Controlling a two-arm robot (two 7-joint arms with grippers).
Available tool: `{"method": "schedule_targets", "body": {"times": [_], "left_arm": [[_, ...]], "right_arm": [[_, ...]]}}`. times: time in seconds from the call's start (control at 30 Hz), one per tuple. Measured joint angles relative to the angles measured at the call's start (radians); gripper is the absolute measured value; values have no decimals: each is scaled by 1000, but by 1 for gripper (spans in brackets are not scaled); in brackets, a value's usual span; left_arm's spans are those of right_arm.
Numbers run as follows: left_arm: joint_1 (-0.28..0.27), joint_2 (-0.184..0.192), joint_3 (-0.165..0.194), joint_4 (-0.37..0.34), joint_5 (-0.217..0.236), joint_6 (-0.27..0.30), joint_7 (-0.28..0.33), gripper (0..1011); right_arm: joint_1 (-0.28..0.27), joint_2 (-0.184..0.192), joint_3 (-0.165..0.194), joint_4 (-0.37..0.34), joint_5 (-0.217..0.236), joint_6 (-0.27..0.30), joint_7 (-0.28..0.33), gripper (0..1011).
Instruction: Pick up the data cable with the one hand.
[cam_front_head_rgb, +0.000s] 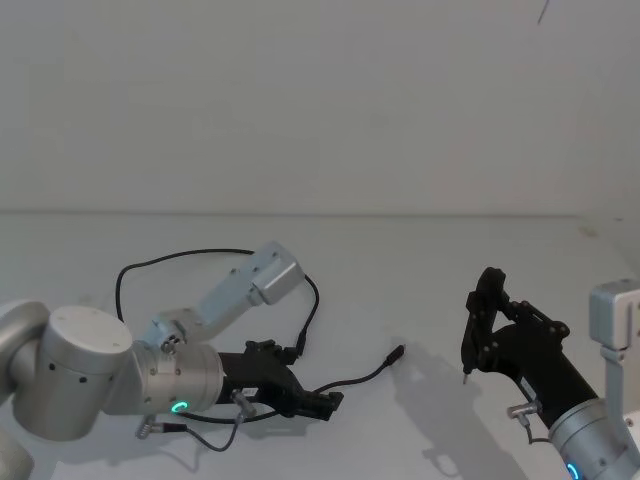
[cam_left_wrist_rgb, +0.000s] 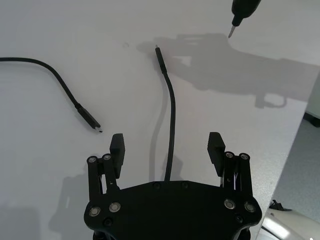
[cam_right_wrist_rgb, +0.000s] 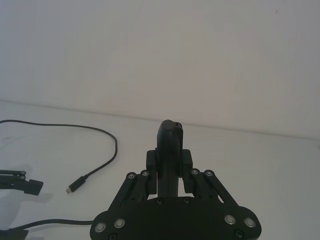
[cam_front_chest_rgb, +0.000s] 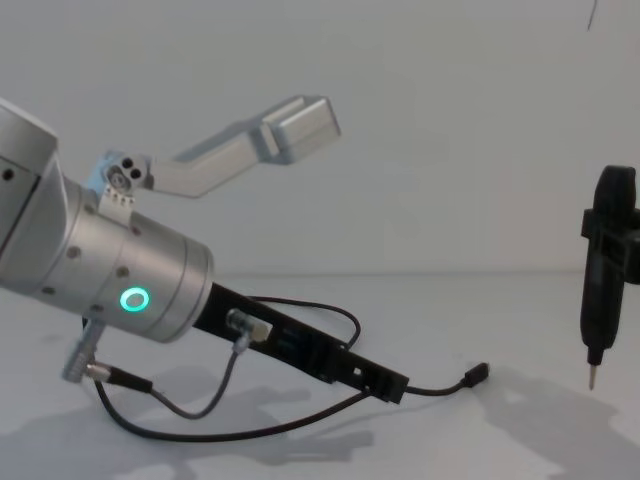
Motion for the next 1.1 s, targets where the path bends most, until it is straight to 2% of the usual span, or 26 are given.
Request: {"method": "schedule_targets", "body": {"times": [0.73,1.03,1.1], "left_arm": [[2,-46,14,68,12,5,31,1001],[3,-53,14,77,14,8,36,824],[3,-54,14,79,15,8,37,738]], "right_arm": [[0,0,0,0,0,0,0,279],[0,0,0,0,0,0,0,279],[0,0,0,0,0,0,0,279]]}}
